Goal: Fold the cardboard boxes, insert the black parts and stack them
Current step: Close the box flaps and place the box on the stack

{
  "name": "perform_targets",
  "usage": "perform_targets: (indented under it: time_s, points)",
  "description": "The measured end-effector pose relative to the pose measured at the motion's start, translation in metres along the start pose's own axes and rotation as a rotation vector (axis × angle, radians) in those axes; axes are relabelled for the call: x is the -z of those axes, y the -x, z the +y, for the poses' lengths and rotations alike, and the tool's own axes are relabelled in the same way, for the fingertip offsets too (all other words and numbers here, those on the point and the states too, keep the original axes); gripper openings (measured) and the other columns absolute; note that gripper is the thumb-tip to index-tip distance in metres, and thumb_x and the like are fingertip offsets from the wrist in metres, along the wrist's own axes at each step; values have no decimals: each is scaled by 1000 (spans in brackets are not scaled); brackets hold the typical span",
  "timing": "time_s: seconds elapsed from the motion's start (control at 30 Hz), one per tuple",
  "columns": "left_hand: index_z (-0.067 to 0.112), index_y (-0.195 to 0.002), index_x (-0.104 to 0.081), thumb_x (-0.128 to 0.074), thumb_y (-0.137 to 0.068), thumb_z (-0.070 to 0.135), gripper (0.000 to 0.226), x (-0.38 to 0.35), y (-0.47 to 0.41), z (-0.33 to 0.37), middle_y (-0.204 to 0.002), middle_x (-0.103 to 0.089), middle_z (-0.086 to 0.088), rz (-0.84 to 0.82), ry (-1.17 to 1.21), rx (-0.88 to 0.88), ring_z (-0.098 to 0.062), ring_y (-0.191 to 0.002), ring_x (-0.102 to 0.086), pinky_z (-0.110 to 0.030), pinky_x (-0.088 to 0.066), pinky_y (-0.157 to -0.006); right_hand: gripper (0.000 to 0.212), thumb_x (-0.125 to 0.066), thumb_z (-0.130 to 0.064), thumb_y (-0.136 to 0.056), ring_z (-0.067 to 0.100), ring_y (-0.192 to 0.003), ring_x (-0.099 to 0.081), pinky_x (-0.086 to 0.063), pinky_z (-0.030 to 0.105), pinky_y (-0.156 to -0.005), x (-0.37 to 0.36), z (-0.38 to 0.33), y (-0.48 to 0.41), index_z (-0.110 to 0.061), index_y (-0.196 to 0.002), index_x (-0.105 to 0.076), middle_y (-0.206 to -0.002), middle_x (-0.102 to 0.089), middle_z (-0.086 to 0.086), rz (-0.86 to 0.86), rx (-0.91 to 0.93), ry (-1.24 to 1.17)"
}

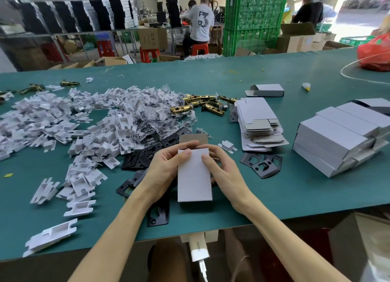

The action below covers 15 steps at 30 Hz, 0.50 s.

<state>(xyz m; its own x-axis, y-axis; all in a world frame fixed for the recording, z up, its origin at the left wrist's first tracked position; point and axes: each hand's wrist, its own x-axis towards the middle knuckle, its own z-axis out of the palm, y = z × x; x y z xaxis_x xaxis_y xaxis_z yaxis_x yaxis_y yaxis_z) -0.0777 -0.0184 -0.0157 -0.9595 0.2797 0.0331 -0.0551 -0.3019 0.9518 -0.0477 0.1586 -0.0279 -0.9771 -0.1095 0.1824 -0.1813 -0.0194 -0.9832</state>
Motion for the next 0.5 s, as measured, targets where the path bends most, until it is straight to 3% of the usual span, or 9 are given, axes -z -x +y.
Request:
perform_targets:
  time_s: [0.1,0.2,0.27,0.33,0.43,0.5]
  points:
    - [5,-130,-69,-64,-96,13,35,2,0,-1,-126,-70,-24,71,12,-39,-32,-100,-68,-44,-62,-85,46,-69,-36,-95,31,-92,-72,-61,41,-79,-2,1,0,-42,-136,-48,-122,-64,1,-28,-9,11]
    - [8,-129,-70,-64,-97,15,33,8,0,1,-125,-72,-17,139,44,-109,-29,-101,-67,-40,-64,-81,67,-74,-41,-90,18,-93,-73,-58,34,-88,-2,4,0,-36,-145,-37,-118,-69,0,-75,-76,88]
    - [12,-130,-70,-64,-98,15,33,11,0,4,-125,-72,-10,179,85,-162,-22,-100,-67,-34,-62,-78,61,-74,-40,-90,15,-98,-71,-56,39,-93,-3,5,-2,-28,-142,-46,-108,-74,-2,-127,-80,202]
    - [18,-135,-67,-64,-97,15,39,13,-1,5,-129,-71,-3,196,111,-212,-17,-102,-67,-32,-62,-79,47,-75,-33,-90,15,-96,-70,-57,39,-87,-4,5,-3,-24,-133,-58,-104,-74,-1,-138,-58,267]
    - [29,-147,-57,-65,-95,11,56,13,-3,4,-134,-70,-2,189,103,-262,-16,-108,-68,-34,-61,-86,31,-74,-26,-92,11,-88,-68,-54,29,-69,-2,2,-1,-17,-121,-67,-103,-75,4,-73,-65,76]
    - [34,-154,-48,-69,-92,10,69,14,-4,2,-133,-70,-6,187,94,-268,-20,-113,-69,-37,-60,-94,30,-75,-33,-88,7,-87,-67,-51,21,-68,0,1,0,-19,-114,-70,-102,-75,1,23,-65,-18]
